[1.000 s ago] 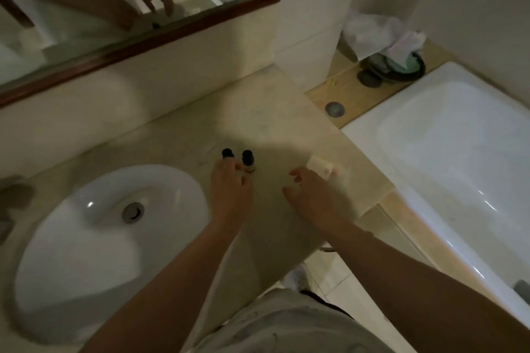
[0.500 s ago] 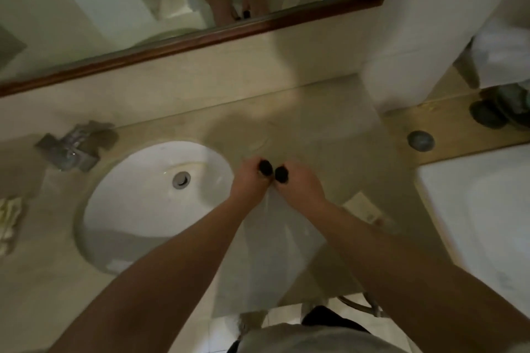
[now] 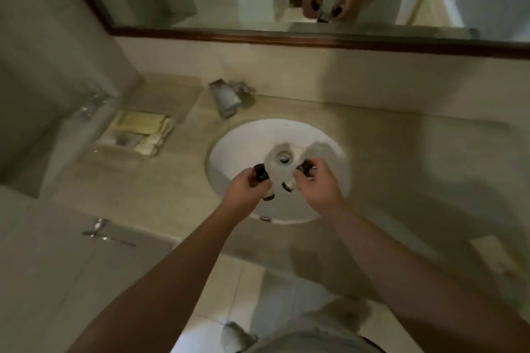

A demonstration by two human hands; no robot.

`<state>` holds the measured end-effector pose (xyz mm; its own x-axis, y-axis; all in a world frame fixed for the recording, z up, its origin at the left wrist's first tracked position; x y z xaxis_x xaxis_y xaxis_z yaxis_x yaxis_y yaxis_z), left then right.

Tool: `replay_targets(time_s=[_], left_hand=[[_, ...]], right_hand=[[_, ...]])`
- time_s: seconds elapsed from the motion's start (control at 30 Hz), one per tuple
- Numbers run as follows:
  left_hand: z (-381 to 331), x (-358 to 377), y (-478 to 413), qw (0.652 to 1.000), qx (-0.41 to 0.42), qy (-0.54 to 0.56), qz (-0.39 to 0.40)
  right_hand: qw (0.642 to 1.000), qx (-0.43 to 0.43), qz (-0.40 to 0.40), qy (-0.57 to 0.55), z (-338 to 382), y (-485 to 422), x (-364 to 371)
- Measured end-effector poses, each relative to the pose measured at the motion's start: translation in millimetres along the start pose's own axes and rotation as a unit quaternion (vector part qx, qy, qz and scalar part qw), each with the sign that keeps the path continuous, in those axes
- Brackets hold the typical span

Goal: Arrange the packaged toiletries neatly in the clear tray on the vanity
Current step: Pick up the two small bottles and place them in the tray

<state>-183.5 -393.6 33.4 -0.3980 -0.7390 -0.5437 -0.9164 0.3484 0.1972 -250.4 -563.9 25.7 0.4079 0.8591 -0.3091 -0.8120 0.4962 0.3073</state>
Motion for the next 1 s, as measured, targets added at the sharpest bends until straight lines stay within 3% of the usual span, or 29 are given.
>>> replay_targets(time_s=[0.17, 0.37, 0.6, 0.87, 1.0], left_hand=[[73, -136, 24, 0.995, 0.003, 0.062, -0.078], [152, -249, 41, 0.987, 0.015, 0.042, -0.154], [198, -311, -1, 0.989, -0.035, -0.064, -0.127], [195, -362, -98, 0.975, 0.049, -0.201, -0.082], [203, -384, -146, 0.955, 0.060, -0.276, -0.093]], right_hand=[[0.994, 0.006, 0.104, -0.032, 49, 28, 151], [0.981, 0.035, 0.187, -0.023, 90, 49, 286], [0.979, 0.023, 0.197, 0.054, 120, 12, 349], [0.986, 0.037, 0.164, 0.018, 154, -75, 401], [0.975, 0.004, 0.200, 0.093, 171, -100, 411]])
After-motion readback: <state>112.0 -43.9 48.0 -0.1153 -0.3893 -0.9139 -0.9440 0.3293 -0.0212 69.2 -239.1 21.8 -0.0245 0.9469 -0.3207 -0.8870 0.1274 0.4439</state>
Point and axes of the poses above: each hand's wrist, its own y-axis away from the middle knuckle, its own x-axis out of the palm, z = x × y, the point moved 5 cm from there along -y, towards the middle knuckle, and after that the axes turned 4 degrees about x, right-handed, at the moved point
